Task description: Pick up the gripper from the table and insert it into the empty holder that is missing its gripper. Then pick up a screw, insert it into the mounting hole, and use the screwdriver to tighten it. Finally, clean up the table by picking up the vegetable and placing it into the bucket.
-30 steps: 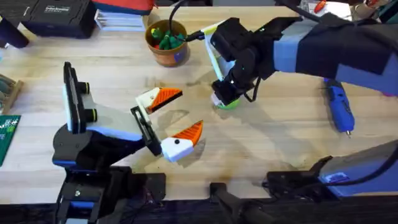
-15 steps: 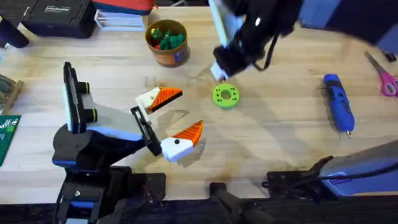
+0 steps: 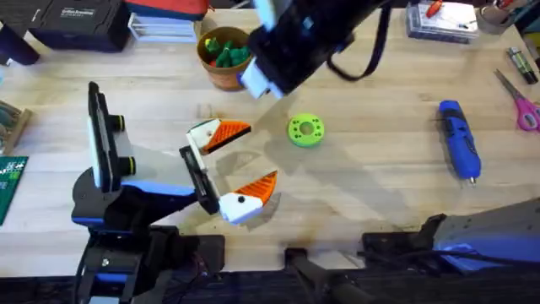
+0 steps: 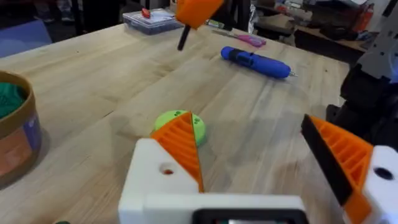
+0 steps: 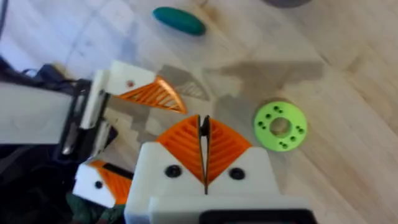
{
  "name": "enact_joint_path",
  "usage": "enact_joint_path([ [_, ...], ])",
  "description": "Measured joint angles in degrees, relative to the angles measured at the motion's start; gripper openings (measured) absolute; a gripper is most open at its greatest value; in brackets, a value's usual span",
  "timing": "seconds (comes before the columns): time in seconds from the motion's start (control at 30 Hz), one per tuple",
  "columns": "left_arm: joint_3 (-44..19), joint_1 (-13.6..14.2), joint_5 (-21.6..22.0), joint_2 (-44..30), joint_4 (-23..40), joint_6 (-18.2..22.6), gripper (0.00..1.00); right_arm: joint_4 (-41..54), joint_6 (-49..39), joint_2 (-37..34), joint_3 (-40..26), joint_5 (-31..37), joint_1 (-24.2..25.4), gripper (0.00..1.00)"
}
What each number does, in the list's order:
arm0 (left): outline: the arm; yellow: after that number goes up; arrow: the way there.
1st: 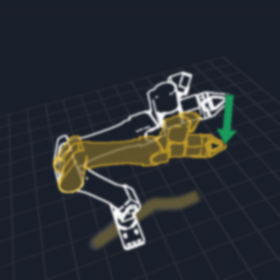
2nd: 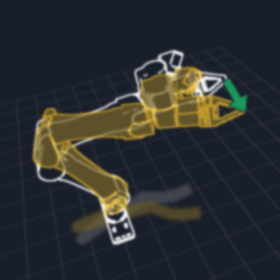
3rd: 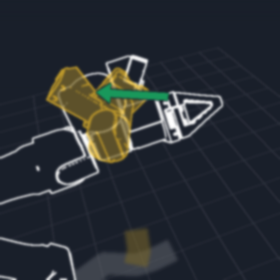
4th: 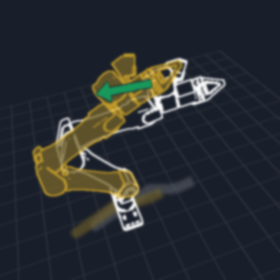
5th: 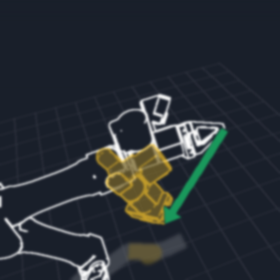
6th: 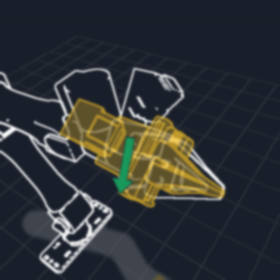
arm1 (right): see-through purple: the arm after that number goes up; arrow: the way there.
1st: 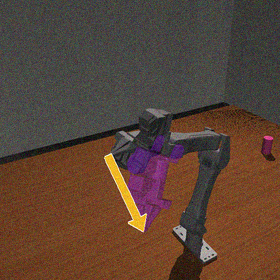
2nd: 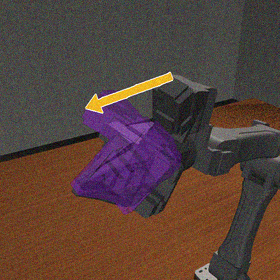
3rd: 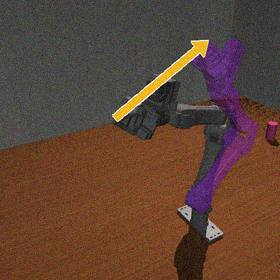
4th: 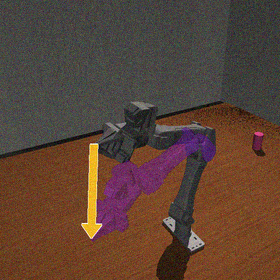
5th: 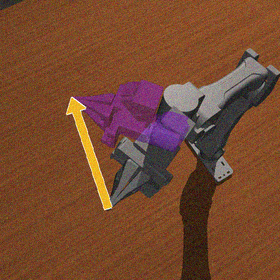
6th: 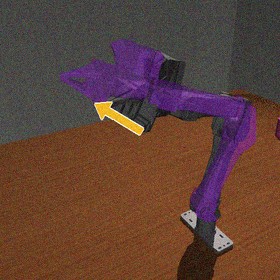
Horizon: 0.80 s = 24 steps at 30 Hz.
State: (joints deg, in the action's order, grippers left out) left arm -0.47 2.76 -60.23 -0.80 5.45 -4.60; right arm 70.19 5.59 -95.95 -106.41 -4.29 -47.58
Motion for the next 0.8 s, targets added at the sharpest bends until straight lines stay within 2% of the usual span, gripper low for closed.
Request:
enact_joint_path([
  [0.13, 0.0, 0.0, -0.6, 0.0, 0.1, 1.0, 0.985, -0.8, 0.8, 0.0, 0.0, 0.0, -4.0, 0.007],
  [0.4, 0.0, 0.0, -1.0, 0.0, 0.2, 1.4, 0.985, -4.6, 2.9, -1.6, 0.0, 0.0, -8.7, 0.007],
  [0.8, 0.0, 0.0, -1.3, 0.0, 0.2, 1.4, 0.985, -6.8, 3.7, -3.2, 0.0, -1.1, -9.6, 0.007],
])
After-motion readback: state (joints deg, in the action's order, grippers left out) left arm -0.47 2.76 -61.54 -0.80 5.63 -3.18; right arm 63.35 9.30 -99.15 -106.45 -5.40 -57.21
